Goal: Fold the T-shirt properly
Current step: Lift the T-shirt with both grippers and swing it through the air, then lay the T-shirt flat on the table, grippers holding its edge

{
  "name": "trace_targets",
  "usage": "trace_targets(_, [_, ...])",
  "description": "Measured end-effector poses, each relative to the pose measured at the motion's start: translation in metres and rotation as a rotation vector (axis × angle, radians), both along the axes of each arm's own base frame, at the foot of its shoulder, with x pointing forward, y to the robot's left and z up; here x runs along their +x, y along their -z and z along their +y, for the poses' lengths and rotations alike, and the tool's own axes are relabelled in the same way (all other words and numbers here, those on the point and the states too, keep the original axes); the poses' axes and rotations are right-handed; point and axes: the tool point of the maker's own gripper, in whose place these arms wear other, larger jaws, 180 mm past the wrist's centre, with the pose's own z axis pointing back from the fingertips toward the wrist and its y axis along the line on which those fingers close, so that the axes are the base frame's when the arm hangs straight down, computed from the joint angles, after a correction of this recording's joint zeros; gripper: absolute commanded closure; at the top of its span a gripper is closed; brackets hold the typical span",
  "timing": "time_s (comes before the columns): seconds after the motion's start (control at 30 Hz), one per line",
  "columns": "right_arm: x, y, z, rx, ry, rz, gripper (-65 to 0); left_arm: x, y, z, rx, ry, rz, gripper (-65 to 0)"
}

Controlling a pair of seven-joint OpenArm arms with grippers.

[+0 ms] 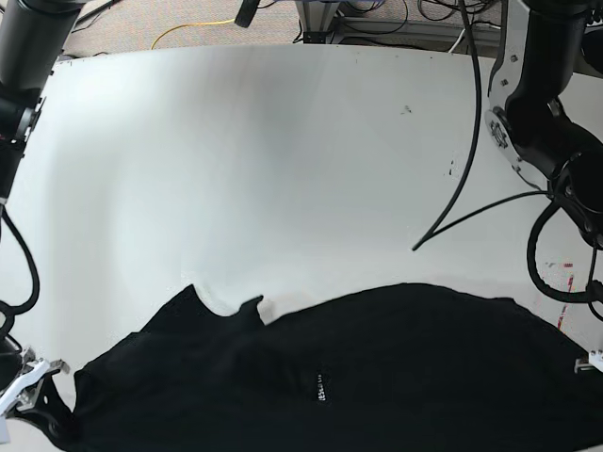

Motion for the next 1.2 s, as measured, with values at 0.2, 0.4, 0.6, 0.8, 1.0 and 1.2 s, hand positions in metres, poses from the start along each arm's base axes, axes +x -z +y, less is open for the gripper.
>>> trace_targets(0.2, [-0.003,-0.034,-0.007,-0.080,0.012,-0.031,0.0,-0.002,-0.022,-0.001,0.046,-0.017,0.007,-1.0])
trace_targets(0.4, [-0.011,0.009,-0.001,-0.058,-0.021,0.069,0.0,0.004,0.041,-0.010,0.028,0.003,0.152,-0.8])
trace_targets(0.6, [-0.038,0.092,-0.014,0.030,0.005,0.243,0.0,-0.002,0.115,-0.019,0.003,0.034,0.320,-0.6])
trace_targets(0.8, [-0.081,0.161,0.000,0.111,-0.012,0.362,0.0,-0.034,0.204,-0.014,-0.082,0.004,0.507,-0.6])
trace_targets(1.0, [-0.130,0.232,-0.002,0.158,0.044,0.535,0.0,-0.074,0.267,-0.013,-0.105,0.008,0.641,-0.6])
trace_targets(1.2, [-0.183,0.279,0.003,0.174,0.048,0.691,0.0,-0.125,0.319,-0.006,-0.119,-0.018,0.802,-0.4])
